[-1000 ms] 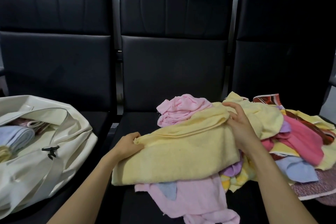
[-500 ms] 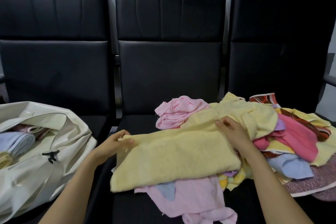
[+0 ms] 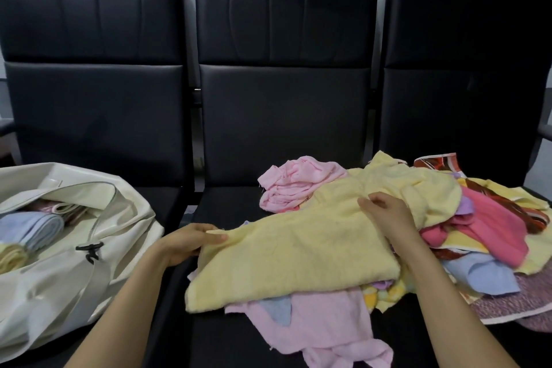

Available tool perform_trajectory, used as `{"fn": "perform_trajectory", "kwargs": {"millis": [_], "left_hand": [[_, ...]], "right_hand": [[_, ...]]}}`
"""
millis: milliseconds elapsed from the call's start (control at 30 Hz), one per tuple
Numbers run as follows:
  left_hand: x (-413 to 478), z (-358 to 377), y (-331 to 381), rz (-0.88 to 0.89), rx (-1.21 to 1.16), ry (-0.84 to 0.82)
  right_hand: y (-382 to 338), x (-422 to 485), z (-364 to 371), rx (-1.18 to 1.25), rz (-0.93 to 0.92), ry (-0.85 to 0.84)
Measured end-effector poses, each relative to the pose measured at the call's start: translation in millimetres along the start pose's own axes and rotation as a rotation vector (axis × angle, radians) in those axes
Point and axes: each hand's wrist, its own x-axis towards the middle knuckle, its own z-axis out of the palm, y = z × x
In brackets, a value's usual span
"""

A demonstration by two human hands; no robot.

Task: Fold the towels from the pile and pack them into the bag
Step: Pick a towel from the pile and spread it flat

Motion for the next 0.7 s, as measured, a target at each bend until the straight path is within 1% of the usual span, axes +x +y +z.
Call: {"fn": "perform_trajectory", "kwargs": {"millis": [33, 133, 167, 200, 267, 300, 333, 367, 400, 433, 467, 567, 633, 700], "left_hand": [[0.2, 5.6, -0.2, 0.012, 0.031, -0.012], [4.6, 18.6, -4.2, 0.045, 0.068, -0.019], [7.0, 21.4, -4.1, 0.043, 0.099, 0.008], [11.3, 23.3, -3.5, 0.039, 0.2, 0.056], [15.8, 29.4, 6.4, 0.068, 0.632, 0.234], [14.9, 37.2, 17.3, 0.165, 0.762, 0.308], [13.6, 46.8, 31.6, 0.31, 0.744, 0.296], [10.8, 57.8, 48.1, 0.443, 0.623, 0.211], [5.0, 70.6, 66.2, 0.532, 0.458, 0.11], [-0.6, 84.5, 84.4, 0.58, 0.336, 0.02], [-3.9, 97.7, 100.2, 0.606, 0.277, -0.039], [-4.0, 125.2, 127.3, 0.721, 0.163, -0.076], [-1.4, 132.7, 131.0, 0.756, 0.067, -0.074], [-0.9, 137.8, 129.0, 0.805, 0.031, -0.055]], "right_hand": [[-4.0, -2.8, -1.8, 0.075, -0.039, -0.021], [-20.5, -12.8, -11.6, 0.283, -0.121, -0.171], [-25.7, -15.6, -15.0, 0.329, -0.147, -0.201], [-30.0, -17.8, -18.1, 0.355, -0.171, -0.209], [-34.5, -21.0, -21.6, 0.384, -0.214, -0.206], [-35.3, -22.4, -22.4, 0.385, -0.23, -0.211], [-36.5, -23.7, -22.5, 0.368, -0.248, -0.219], [-39.0, -24.7, -21.6, 0.34, -0.272, -0.228], [-43.2, -25.6, -20.0, 0.313, -0.297, -0.238], [-48.5, -26.2, -18.0, 0.3, -0.319, -0.248], [-54.0, -26.4, -16.3, 0.302, -0.335, -0.253], [-68.7, -25.2, -15.1, 0.314, -0.349, -0.25], [-71.9, -23.4, -15.6, 0.287, -0.351, -0.242], [-69.6, -21.9, -14.8, 0.265, -0.349, -0.233]]}}
